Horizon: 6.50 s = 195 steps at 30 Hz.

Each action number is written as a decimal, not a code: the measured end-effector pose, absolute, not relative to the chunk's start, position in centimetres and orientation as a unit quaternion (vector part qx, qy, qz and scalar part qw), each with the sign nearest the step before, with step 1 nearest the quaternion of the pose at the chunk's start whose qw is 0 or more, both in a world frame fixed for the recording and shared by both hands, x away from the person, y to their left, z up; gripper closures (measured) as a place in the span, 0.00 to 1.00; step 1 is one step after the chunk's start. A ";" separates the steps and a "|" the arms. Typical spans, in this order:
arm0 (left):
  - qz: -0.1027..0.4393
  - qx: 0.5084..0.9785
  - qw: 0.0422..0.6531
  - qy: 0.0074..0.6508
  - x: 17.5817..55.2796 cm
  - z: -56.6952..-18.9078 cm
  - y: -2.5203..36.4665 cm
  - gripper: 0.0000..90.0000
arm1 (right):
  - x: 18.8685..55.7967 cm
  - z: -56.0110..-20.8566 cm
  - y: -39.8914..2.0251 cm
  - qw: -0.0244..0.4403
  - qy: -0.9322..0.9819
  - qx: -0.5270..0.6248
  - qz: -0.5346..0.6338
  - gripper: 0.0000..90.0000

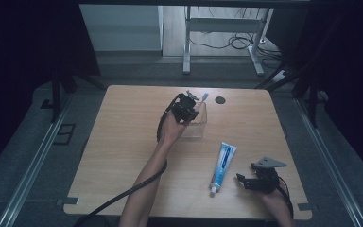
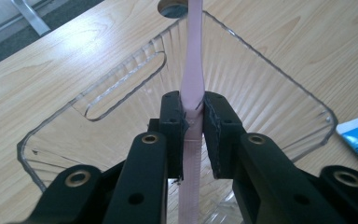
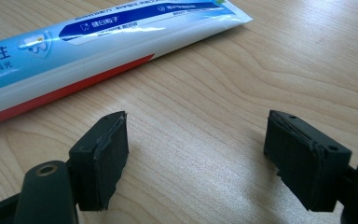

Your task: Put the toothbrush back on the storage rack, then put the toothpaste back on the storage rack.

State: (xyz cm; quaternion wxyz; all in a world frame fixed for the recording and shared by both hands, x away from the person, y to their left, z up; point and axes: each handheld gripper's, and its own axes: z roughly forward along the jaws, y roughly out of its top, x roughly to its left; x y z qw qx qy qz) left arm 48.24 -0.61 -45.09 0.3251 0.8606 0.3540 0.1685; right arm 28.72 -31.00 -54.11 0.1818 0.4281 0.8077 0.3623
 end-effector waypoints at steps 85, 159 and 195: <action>0.117 0.859 0.377 0.327 41.3 -40.4 2.0 0.11 | 28.7 -54.1 -30.9 0.186 0.810 0.427 0.358 0.25; 0.136 0.851 0.351 0.365 31.3 -53.6 12.7 0.00 | 28.7 -54.1 -30.9 0.187 0.809 0.427 0.357 0.25; 0.131 0.855 0.332 0.376 31.5 -54.5 12.9 0.02 | 28.3 -51.8 -32.0 0.139 0.805 0.432 0.384 0.57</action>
